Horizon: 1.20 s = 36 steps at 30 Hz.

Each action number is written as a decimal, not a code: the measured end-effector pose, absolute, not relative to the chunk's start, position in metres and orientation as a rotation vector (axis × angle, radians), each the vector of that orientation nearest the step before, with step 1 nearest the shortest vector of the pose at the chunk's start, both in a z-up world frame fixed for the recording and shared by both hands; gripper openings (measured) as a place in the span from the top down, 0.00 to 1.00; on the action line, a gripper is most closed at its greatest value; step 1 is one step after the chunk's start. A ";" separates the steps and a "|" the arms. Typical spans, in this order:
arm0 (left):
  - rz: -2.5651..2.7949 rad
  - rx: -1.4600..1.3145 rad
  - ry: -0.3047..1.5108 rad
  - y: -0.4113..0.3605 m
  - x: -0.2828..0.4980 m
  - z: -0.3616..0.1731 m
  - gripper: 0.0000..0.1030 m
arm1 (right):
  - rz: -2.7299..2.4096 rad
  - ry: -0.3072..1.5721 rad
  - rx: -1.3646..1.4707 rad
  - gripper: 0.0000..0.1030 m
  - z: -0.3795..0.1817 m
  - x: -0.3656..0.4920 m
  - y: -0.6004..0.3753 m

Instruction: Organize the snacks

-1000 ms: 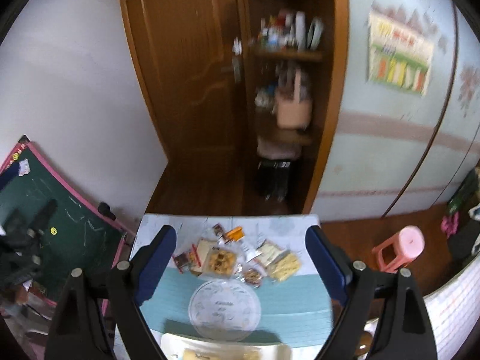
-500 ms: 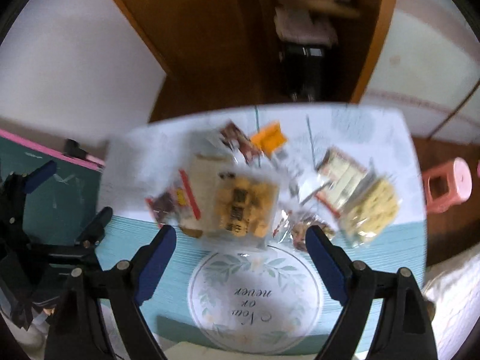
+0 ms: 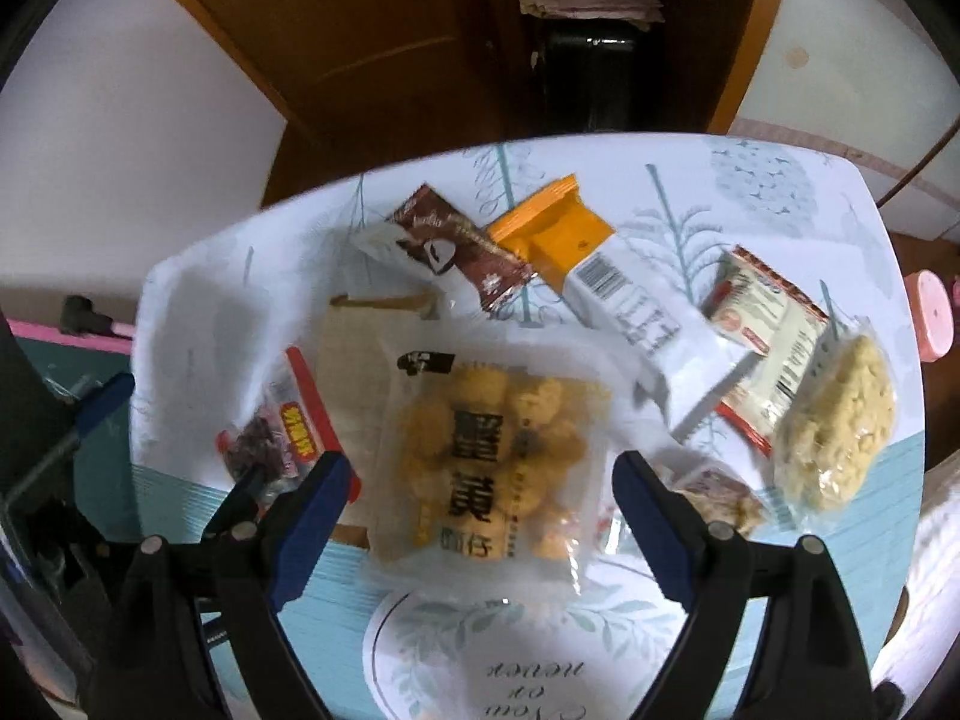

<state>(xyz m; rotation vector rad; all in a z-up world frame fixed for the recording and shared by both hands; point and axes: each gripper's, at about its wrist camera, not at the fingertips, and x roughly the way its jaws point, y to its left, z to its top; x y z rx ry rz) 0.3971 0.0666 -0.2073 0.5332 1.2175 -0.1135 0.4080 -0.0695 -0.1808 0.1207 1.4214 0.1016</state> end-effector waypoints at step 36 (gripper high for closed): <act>-0.321 0.423 1.295 0.056 0.375 -0.217 0.63 | 0.204 1.487 0.099 0.22 -0.201 0.355 -0.100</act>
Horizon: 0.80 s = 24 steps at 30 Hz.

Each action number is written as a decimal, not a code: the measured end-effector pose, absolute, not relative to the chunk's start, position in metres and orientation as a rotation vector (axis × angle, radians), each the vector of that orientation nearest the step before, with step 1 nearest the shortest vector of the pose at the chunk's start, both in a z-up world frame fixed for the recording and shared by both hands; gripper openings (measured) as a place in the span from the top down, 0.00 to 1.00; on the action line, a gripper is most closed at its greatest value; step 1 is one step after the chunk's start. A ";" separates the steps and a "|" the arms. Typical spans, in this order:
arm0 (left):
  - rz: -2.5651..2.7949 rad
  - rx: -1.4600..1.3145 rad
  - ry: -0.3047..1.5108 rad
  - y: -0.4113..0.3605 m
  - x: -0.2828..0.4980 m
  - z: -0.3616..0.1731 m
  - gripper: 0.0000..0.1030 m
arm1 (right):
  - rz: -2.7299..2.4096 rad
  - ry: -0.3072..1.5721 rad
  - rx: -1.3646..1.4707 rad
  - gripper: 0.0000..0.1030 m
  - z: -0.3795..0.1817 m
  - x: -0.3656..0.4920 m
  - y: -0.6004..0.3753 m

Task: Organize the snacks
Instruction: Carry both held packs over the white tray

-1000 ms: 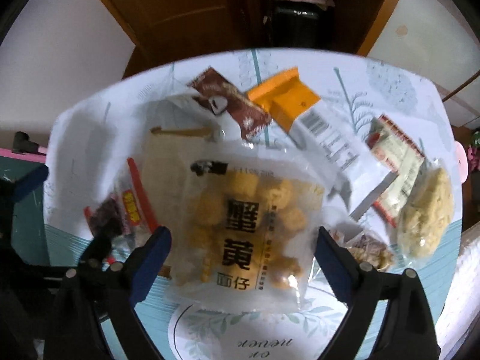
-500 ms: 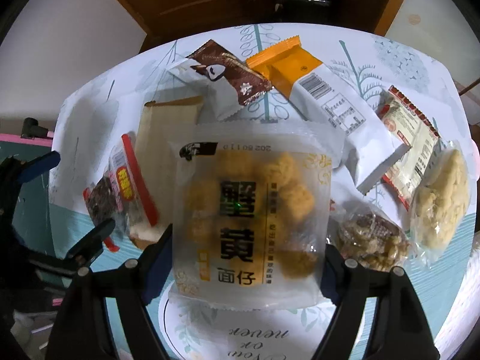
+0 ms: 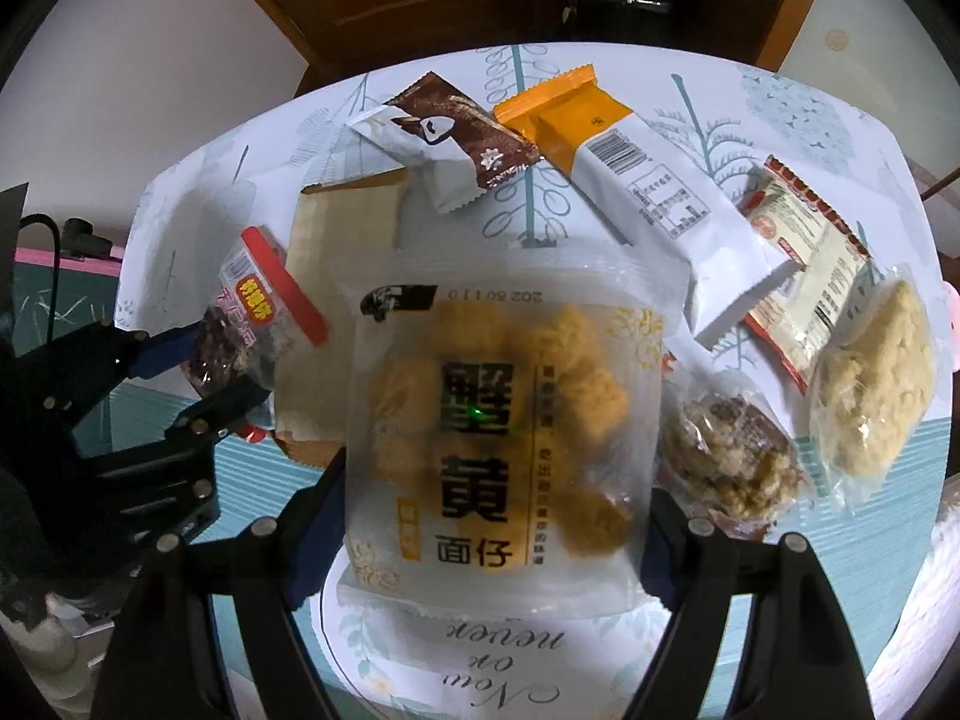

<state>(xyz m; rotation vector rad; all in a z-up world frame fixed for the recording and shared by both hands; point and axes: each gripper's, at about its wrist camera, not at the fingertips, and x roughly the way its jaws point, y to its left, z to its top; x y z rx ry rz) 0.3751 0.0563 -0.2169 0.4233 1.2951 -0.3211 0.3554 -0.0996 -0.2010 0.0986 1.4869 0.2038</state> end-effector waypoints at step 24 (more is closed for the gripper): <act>-0.176 0.227 1.018 0.055 0.238 0.041 0.63 | 0.308 1.132 0.119 0.23 0.025 0.219 -0.126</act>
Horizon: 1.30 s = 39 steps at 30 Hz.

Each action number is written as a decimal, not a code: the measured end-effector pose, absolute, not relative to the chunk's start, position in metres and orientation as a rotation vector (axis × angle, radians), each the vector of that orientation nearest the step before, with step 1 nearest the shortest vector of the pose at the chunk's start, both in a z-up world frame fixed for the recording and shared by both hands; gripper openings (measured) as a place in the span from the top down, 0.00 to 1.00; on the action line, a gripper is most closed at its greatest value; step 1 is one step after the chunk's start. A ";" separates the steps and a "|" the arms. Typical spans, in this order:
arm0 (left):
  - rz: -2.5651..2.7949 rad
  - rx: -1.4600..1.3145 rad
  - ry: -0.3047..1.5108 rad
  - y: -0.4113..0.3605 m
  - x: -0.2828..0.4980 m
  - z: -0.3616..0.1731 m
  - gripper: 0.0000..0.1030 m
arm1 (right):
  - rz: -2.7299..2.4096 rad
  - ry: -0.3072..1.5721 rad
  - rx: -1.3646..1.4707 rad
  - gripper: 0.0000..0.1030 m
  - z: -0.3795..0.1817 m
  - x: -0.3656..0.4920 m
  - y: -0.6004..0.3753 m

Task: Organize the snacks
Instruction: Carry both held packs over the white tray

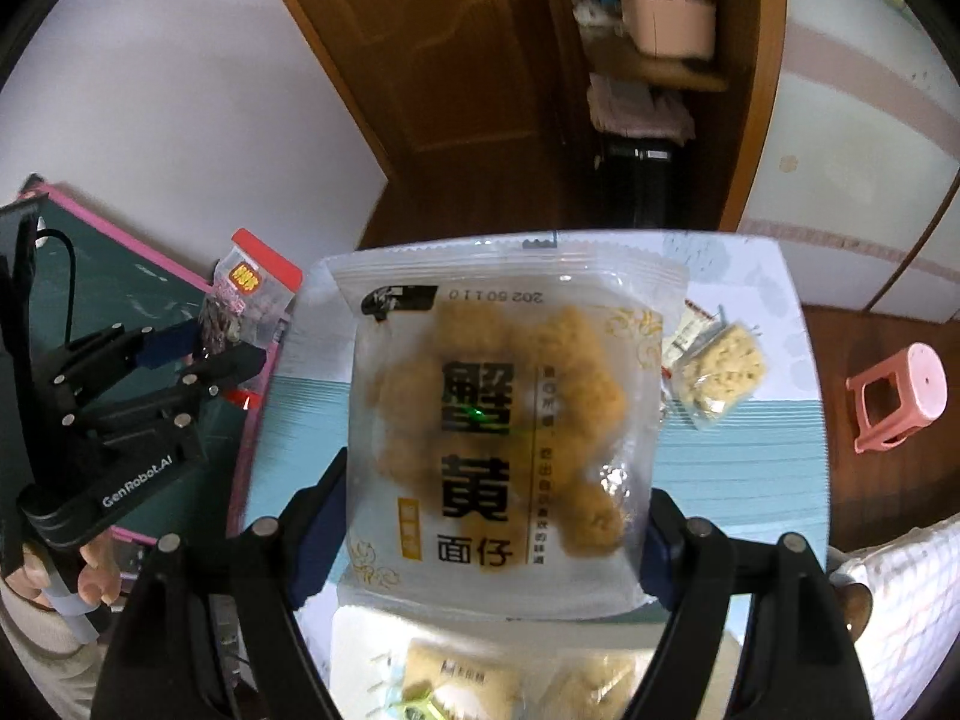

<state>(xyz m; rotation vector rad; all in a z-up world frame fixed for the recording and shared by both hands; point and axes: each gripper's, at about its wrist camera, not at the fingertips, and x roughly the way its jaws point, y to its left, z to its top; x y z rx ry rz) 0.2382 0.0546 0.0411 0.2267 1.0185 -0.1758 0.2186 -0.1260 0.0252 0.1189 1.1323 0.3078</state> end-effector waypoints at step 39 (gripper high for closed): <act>-0.325 -0.028 0.914 0.003 -0.018 -0.008 0.63 | 0.260 0.912 0.063 0.22 0.012 -0.020 -0.185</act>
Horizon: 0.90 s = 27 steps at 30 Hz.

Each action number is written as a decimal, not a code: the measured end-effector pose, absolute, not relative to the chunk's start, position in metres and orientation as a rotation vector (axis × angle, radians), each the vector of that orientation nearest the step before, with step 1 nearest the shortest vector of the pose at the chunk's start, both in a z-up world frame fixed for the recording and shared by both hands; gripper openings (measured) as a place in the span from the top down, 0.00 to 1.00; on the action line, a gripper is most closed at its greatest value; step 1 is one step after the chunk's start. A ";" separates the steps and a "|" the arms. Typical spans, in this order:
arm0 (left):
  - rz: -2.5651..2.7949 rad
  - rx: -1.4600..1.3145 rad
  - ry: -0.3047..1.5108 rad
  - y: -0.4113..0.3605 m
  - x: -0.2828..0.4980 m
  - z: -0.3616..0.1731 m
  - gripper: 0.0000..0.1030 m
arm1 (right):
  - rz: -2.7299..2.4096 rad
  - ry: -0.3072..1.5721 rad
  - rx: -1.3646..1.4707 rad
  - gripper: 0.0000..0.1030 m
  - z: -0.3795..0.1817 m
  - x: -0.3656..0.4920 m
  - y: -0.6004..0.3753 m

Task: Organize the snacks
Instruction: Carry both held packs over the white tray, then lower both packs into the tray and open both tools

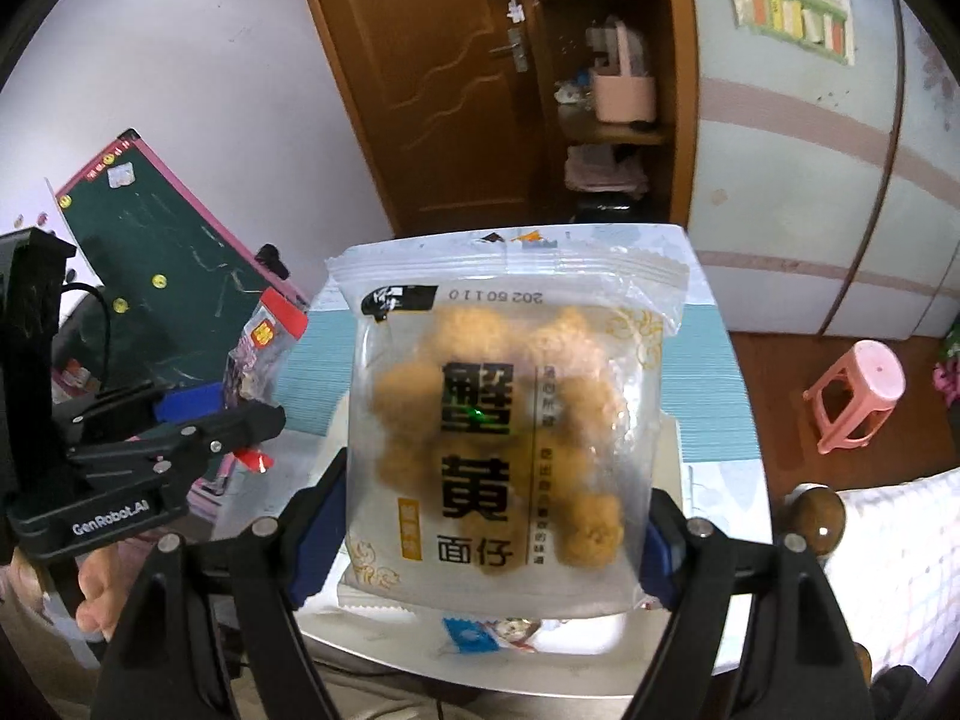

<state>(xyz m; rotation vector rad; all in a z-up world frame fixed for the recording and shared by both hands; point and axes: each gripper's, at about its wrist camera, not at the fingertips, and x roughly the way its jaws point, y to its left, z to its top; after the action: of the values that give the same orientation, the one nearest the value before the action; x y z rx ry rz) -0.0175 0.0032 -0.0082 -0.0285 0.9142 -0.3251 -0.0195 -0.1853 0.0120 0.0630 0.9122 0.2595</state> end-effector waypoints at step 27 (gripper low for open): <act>-0.240 -0.037 1.152 -0.019 0.020 -0.122 0.62 | 0.196 1.172 0.025 0.22 -0.092 0.008 -0.180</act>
<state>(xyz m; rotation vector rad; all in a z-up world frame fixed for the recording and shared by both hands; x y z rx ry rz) 0.0199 -0.0186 -0.1216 -0.0369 1.1516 -0.2405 0.0075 -0.1800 -0.0921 0.0253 1.1724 0.1960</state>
